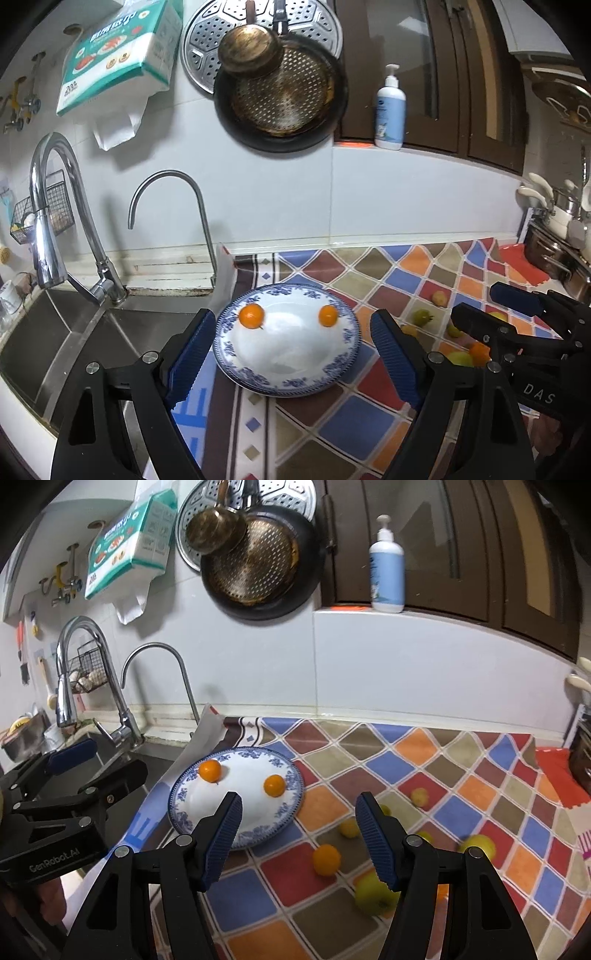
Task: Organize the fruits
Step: 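Lift the right tool away from the plate toward the green apple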
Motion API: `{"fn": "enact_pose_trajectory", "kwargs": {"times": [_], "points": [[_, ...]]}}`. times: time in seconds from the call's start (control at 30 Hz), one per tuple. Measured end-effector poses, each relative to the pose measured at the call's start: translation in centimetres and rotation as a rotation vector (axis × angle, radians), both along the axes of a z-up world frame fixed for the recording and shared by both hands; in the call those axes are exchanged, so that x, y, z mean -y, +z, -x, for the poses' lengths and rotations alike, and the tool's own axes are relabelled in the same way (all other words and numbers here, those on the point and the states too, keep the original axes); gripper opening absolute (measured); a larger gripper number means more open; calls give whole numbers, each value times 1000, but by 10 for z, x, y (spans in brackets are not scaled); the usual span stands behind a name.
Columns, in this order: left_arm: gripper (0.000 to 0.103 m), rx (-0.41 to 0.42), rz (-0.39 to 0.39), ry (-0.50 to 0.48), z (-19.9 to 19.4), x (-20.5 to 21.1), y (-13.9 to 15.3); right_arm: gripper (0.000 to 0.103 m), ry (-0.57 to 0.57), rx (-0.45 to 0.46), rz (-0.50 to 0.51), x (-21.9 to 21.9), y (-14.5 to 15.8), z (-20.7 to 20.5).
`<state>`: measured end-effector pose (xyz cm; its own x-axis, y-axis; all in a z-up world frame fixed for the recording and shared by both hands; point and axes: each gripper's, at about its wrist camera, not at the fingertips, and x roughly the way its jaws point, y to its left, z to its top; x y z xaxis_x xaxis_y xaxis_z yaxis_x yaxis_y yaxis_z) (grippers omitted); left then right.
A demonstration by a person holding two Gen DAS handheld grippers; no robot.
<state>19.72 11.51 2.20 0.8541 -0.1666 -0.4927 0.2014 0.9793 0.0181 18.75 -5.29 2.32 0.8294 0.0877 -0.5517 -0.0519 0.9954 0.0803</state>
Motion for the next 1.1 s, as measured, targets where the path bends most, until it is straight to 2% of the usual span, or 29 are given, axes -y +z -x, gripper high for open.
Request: {"fn": "enact_pose_trajectory", "kwargs": {"times": [0.33, 0.57, 1.1], "points": [[87, 50, -5, -23, 28, 33, 6, 65, -31, 43, 21, 28, 12, 36], [87, 61, -5, -36, 38, 55, 4, 65, -34, 33, 30, 50, 10, 50], [87, 3, -47, -121, 37, 112, -29, 64, -41, -6, 81, 96, -13, 58]]}}
